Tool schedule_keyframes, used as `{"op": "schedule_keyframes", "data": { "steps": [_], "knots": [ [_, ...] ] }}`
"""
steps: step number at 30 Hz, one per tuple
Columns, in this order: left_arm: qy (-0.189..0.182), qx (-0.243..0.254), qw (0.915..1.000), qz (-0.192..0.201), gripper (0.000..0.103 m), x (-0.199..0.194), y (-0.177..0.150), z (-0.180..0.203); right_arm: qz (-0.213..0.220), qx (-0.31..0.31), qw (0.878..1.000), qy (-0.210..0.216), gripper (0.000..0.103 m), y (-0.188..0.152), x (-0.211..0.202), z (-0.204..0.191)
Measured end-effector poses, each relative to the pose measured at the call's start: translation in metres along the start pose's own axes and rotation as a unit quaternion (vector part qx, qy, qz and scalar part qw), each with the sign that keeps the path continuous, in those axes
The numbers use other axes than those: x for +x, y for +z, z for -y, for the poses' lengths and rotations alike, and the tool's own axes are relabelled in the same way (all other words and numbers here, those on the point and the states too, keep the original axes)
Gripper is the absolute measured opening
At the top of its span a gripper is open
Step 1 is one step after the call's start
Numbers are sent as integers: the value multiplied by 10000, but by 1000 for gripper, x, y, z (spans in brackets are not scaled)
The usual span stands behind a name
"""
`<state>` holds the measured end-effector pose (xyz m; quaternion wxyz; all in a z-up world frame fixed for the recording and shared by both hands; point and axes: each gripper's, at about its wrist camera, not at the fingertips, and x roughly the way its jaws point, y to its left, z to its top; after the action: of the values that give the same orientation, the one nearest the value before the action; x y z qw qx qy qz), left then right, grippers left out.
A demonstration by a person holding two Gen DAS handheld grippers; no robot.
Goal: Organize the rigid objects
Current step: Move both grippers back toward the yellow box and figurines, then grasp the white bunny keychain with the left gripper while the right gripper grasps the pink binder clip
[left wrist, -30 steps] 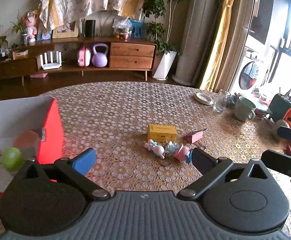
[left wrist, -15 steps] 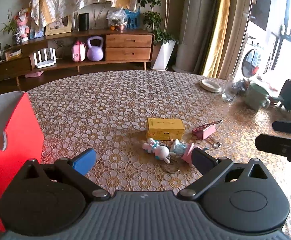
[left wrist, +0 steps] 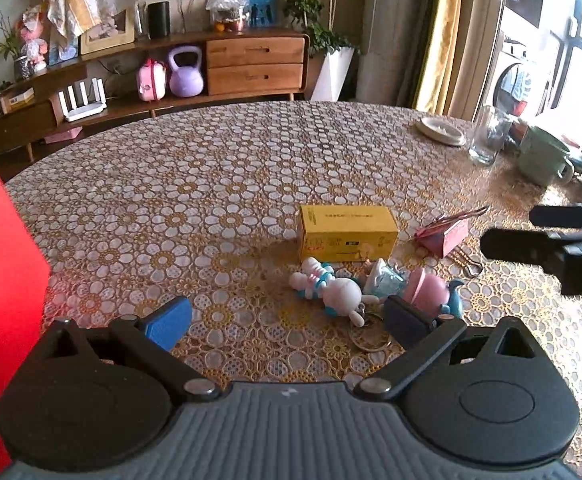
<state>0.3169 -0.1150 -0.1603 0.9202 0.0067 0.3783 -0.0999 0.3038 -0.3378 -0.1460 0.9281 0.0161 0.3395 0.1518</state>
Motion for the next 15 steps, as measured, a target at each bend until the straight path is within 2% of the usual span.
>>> {"op": "schedule_keyframes", "data": {
  "steps": [10,12,15],
  "knots": [
    [-4,278,9996,23,102,20,2,5,-316,-171,9993,-79,93,-4,33,-2],
    [-44,386,9992,43,102,23,2,6,-369,-235,9990,-78,85,-4,36,-5],
    [-159,402,9990,58,102,27,3,4,-384,-298,9988,-57,83,-3,41,-7]
  ]
}}
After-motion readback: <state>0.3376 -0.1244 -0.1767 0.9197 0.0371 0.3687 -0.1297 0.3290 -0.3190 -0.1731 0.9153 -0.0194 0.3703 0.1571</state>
